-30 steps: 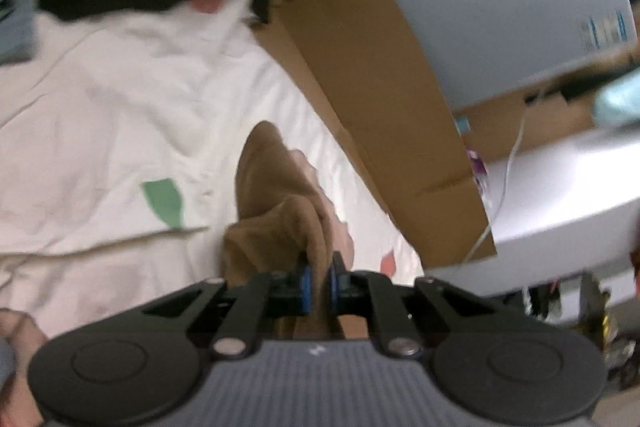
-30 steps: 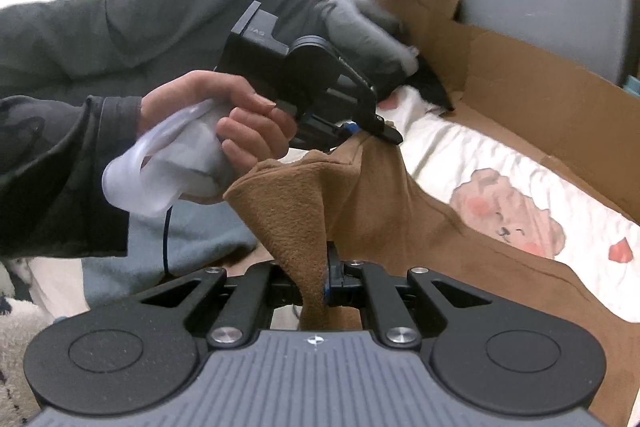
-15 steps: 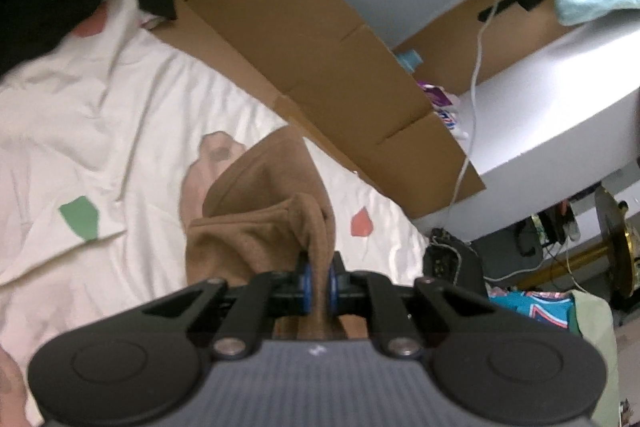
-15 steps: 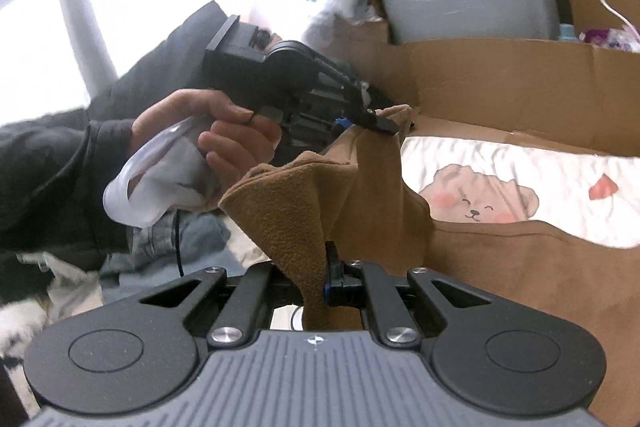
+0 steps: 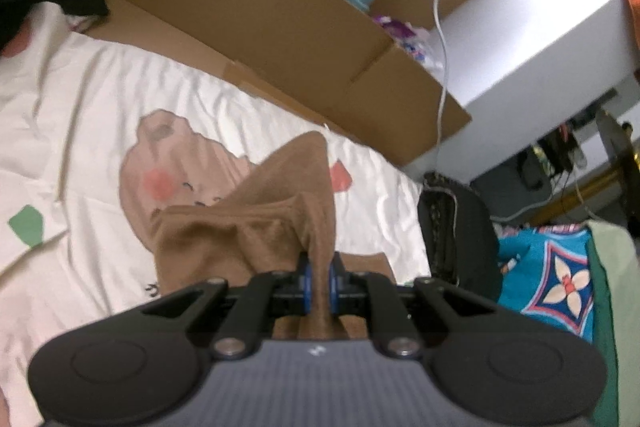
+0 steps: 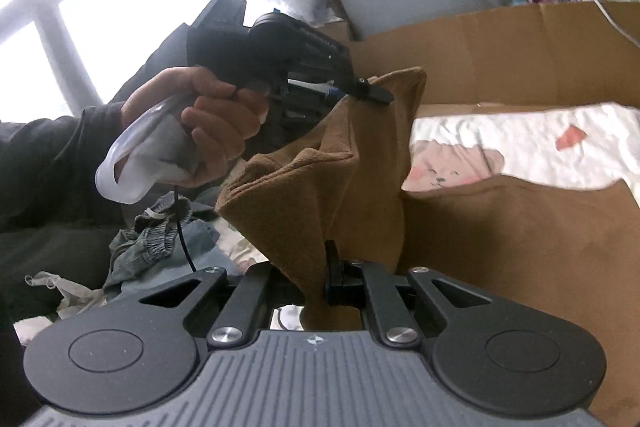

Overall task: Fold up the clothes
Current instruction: 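Lift the brown shirt with the right tool and carry it across the bed, then lower the shirt onto the sheet and open the right tool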

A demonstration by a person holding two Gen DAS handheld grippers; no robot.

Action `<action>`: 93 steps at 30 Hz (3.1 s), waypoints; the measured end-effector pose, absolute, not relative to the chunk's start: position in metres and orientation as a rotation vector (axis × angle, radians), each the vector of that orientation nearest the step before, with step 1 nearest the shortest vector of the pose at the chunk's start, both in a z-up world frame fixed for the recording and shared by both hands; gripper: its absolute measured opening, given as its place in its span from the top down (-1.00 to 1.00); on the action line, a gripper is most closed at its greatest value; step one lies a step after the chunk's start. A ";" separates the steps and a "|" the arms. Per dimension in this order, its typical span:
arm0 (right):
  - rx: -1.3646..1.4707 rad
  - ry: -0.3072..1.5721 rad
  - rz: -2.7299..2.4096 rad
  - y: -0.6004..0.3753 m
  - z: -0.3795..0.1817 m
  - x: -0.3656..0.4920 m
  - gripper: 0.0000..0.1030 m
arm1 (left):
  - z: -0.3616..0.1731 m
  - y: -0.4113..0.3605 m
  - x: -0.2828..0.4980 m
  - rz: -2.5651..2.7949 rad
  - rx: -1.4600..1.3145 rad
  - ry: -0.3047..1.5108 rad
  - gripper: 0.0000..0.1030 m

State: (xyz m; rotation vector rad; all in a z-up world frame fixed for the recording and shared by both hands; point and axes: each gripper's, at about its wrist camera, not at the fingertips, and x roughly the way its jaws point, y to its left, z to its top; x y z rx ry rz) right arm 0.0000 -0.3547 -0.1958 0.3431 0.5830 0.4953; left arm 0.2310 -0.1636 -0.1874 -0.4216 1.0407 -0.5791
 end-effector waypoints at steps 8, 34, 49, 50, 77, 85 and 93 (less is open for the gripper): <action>0.441 0.617 0.429 -0.383 -0.218 -0.012 0.91 | -0.200 -0.225 0.236 -0.639 -0.309 1.083 0.83; 0.808 0.783 0.127 -0.494 -0.291 -0.049 0.95 | -0.283 -0.375 0.233 -0.730 -0.225 1.252 0.83; 0.834 0.835 0.016 -0.506 -0.290 -0.073 0.29 | -0.320 -0.413 0.221 -0.677 -0.163 1.308 0.81; 0.842 0.837 0.000 -0.509 -0.289 -0.074 0.26 | -0.320 -0.412 0.222 -0.675 -0.169 1.312 0.81; 0.911 0.802 -0.092 -0.550 -0.299 -0.089 0.92 | -0.323 -0.420 0.228 -0.710 -0.299 1.285 0.81; 0.858 0.889 -0.099 -0.550 -0.302 -0.090 0.76 | -0.298 -0.411 0.237 -0.671 -0.283 1.224 -0.32; 0.761 0.835 -0.117 -0.561 -0.273 -0.098 0.37 | -0.241 -0.372 0.240 -0.734 -0.131 1.074 -0.50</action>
